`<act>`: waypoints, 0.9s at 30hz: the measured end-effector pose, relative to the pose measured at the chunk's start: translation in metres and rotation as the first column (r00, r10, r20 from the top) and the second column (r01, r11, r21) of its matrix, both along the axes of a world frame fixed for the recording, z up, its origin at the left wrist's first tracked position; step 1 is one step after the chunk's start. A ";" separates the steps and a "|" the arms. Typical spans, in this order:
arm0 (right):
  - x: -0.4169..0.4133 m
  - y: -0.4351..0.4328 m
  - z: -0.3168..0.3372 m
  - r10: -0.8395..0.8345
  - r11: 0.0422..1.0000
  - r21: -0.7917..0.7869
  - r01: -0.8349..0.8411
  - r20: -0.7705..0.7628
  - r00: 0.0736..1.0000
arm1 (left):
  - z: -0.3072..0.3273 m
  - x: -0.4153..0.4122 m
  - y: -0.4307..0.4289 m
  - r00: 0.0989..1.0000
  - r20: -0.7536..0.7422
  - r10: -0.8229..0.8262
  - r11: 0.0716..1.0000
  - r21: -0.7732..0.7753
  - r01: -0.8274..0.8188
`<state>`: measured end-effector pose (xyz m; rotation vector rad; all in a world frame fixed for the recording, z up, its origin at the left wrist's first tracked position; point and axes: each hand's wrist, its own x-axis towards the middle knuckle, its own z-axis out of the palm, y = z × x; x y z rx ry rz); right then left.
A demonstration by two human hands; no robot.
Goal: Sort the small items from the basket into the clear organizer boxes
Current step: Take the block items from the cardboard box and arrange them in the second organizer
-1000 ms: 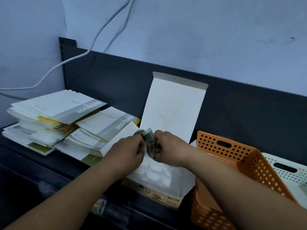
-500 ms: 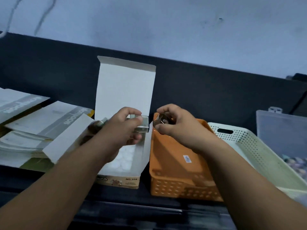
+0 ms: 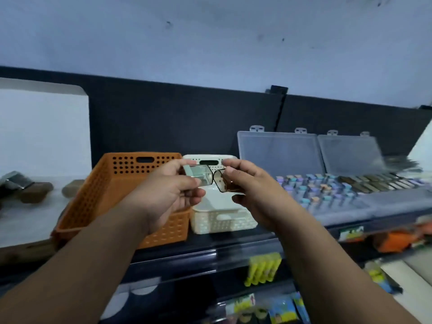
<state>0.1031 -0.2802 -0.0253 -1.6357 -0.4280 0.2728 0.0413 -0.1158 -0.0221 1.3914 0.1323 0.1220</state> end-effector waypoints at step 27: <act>0.075 -0.405 -0.037 -0.568 0.823 0.062 0.565 0.056 0.821 | -0.018 0.163 -0.389 0.959 0.161 -0.236 0.903 0.401 0.155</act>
